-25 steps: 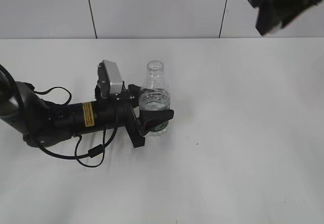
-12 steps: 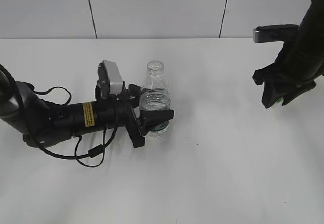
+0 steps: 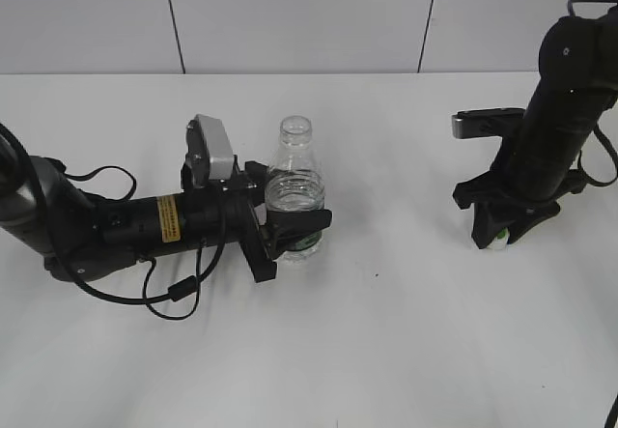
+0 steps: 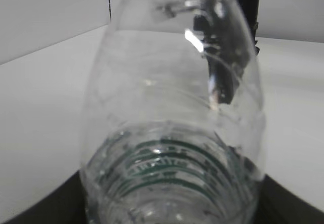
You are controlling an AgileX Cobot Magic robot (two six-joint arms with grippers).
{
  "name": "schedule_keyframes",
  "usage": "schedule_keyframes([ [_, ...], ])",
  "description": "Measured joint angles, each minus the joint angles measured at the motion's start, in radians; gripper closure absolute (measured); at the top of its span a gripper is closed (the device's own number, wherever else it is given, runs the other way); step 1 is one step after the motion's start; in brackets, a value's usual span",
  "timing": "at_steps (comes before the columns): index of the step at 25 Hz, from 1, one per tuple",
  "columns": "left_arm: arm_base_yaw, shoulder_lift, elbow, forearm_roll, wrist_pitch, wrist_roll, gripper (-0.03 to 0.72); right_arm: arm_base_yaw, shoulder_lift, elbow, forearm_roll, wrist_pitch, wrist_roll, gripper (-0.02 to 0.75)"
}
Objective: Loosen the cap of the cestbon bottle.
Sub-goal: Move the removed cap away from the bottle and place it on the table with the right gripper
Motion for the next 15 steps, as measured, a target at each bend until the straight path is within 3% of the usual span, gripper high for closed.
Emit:
schedule_keyframes([
  [9, 0.0, 0.0, 0.0, 0.0, 0.0, 0.0, 0.284, 0.0, 0.003, 0.001, -0.01, -0.055, -0.001, 0.447],
  [15, 0.0, 0.0, 0.0, 0.0, 0.0, 0.0, 0.284, 0.0, 0.003, 0.001, -0.028, -0.06, -0.002, 0.342],
])
